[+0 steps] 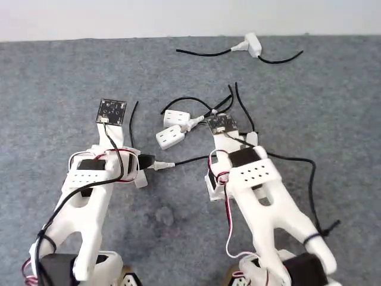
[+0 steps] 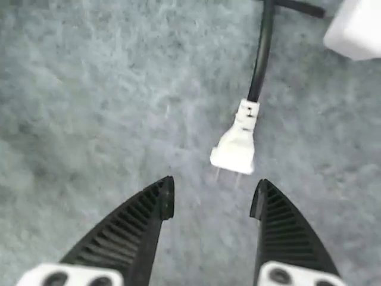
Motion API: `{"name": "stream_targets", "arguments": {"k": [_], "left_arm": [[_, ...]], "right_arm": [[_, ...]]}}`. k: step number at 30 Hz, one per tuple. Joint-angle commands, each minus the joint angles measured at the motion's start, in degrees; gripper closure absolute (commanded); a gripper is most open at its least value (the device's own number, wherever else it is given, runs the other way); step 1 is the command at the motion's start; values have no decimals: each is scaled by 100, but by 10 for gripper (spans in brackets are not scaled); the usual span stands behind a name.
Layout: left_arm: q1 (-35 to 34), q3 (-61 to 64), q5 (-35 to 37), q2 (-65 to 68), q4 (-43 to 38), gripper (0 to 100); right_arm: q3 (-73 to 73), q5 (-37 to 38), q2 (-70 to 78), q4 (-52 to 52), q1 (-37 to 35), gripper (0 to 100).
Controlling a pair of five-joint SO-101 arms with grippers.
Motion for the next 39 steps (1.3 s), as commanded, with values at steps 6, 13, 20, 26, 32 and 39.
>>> {"name": "stream_targets", "arguments": {"k": [6,13,20,26,32,39], "left_arm": [[-26,-75,62,-26,-167,652],[-26,-75,62,-35,-167,652],[-26,-75,62,-53,-158,652],[-26,-75,62,-53,-149,652],[-26,-75,62,-62,-149,652],[-26,-75,62,-62,-149,652]], "right_arm": [[149,-809,796,-708,-48,775],[149,-809,1156,-919,136,775],[158,-800,1464,-1648,919,986],[18,114,1622,-1560,998,869],[-105,255,1631,-1552,1033,840],[-519,264,1631,-1508,1042,838]]}}
